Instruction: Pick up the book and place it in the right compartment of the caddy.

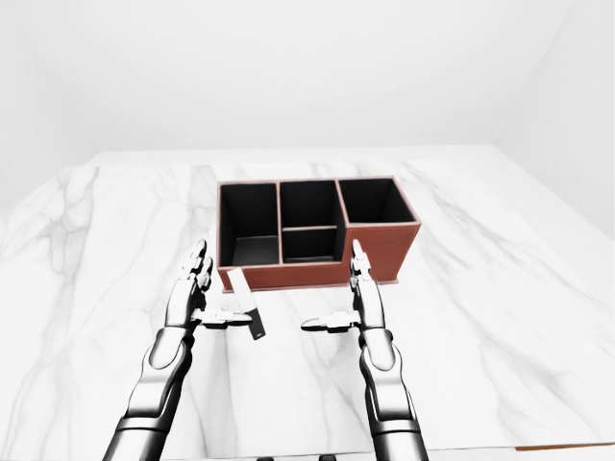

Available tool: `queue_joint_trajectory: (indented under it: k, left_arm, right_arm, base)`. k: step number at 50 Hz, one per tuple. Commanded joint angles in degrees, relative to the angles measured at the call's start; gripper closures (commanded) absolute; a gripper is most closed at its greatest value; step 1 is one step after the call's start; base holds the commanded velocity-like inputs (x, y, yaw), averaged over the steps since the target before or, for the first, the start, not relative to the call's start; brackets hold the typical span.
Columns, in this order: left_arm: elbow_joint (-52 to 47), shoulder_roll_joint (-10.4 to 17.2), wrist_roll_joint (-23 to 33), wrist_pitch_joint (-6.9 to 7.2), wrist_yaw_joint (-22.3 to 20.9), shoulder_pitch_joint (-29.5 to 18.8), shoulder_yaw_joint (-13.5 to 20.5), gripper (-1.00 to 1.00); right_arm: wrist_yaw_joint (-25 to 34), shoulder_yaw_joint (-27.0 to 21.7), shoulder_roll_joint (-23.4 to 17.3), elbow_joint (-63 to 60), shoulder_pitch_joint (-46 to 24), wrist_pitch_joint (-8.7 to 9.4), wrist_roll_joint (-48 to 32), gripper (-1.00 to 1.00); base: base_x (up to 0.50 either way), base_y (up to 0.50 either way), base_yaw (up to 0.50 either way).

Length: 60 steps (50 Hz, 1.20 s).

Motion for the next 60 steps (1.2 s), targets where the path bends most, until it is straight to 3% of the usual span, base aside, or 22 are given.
queue_joint_trajectory:
  k: [1,15,23,60]
  left_arm:
    - [-3.99,-0.1,0.91,0.0,1.01,1.11,-0.05,-1.0]
    - [-26.99,-0.52,2.65,0.0,3.52,5.58,0.78,-1.0]
    - [-34.53,-1.17,1.56,0.0,0.25,8.91,-1.58,-1.0]
    - [-30.97,-1.31,3.1,0.0,0.19,8.25,-2.21,-1.0]
  right_arm:
    - [-0.71,0.45,-0.23,-3.81,1.07,0.0,-2.17,-1.0]
    - [-2.1,1.12,0.59,-23.24,5.62,0.0,-5.57,-1.0]
    - [-2.37,1.42,0.69,-28.46,6.71,0.0,-6.57,-1.0]
    - [-1.36,2.72,0.67,-26.38,7.06,0.0,-7.29,-1.0]
  base:
    - [0.0,0.0,0.0]
    - [0.0,0.0,0.0]
    - [0.0,0.0,0.0]
    - [0.0,0.0,0.0]
